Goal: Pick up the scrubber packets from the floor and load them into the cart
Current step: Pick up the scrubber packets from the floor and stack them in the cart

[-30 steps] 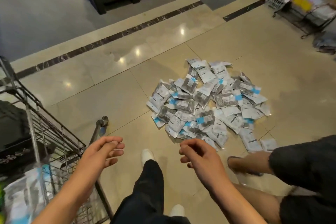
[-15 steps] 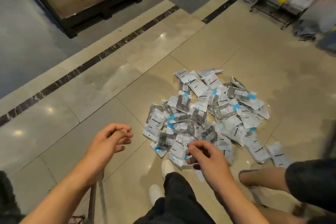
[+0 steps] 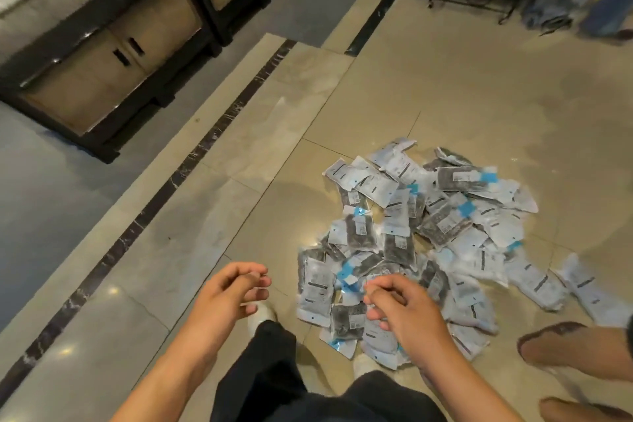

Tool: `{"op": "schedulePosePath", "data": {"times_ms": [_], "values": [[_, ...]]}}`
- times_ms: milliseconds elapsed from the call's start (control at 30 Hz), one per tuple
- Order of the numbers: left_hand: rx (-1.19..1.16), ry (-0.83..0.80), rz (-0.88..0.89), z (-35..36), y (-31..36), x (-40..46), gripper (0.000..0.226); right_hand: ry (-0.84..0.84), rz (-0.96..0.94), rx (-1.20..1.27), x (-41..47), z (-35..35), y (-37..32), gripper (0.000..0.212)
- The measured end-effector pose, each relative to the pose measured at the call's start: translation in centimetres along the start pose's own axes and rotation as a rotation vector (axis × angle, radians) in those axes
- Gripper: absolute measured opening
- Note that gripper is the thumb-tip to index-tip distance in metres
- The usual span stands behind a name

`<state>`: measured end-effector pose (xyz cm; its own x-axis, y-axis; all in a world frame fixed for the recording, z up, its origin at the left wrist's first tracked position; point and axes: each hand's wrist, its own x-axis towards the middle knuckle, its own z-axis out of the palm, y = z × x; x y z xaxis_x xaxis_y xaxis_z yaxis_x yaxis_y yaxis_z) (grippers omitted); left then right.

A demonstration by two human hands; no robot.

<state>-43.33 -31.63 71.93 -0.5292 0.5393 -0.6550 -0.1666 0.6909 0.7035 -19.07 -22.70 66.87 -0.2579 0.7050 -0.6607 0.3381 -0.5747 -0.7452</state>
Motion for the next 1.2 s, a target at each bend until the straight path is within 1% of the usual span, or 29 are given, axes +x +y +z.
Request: {"op": "schedulePosePath", "data": {"times_ms": [100, 200, 367, 433, 567, 667, 767, 900, 1000, 1067, 1133, 1200], "values": [[0.083, -0.084, 0.008, -0.5, 2.5, 6.4, 0.02, 0.073, 0.028, 0.078, 3.6, 2.6, -0.8, 0.014], [0.195, -0.206, 0.028, -0.7, 5.3, 13.4, 0.021, 0.198, 0.071, 0.172, 7.0, 6.4, -1.8, 0.014], [0.479, -0.469, 0.03, -2.0, 10.4, 24.2, 0.02, 0.425, 0.202, 0.286, 11.6, 13.9, -4.0, 0.016], [0.589, -0.581, 0.039, -2.4, 12.1, 27.6, 0.019, 0.486, 0.225, 0.313, 12.4, 16.2, -4.8, 0.015], [0.764, -0.694, 0.027, -1.8, 14.5, 33.5, 0.018, 0.56, 0.326, 0.344, 13.3, 18.8, -4.3, 0.015], [0.827, -0.707, 0.021, -0.2, 14.1, 37.9, 0.019, 0.605, 0.399, 0.392, 15.5, 19.1, -1.5, 0.012], [0.859, -0.735, 0.011, 3.3, 10.4, 42.7, 0.019, 0.656, 0.439, 0.416, 20.2, 18.9, 2.9, 0.006], [0.796, -0.727, -0.087, 10.4, -0.2, 50.5, 0.019, 0.727, 0.458, 0.491, 30.5, 18.9, 12.7, 0.005], [0.713, -0.711, -0.213, 16.8, -9.3, 55.7, 0.012, 0.813, 0.467, 0.531, 38.1, 18.5, 20.5, 0.015], [0.731, -0.753, -0.279, 20.8, -15.0, 59.0, 0.007, 0.871, 0.472, 0.45, 43.0, 18.2, 25.1, 0.018], [0.786, -0.793, -0.294, 24.6, -19.9, 62.1, 0.012, 0.918, 0.486, 0.332, 47.2, 18.2, 29.6, 0.03], [0.793, -0.799, -0.278, 28.0, -23.5, 65.2, 0.022, 0.972, 0.49, 0.236, 50.3, 18.5, 33.9, 0.049]]}}
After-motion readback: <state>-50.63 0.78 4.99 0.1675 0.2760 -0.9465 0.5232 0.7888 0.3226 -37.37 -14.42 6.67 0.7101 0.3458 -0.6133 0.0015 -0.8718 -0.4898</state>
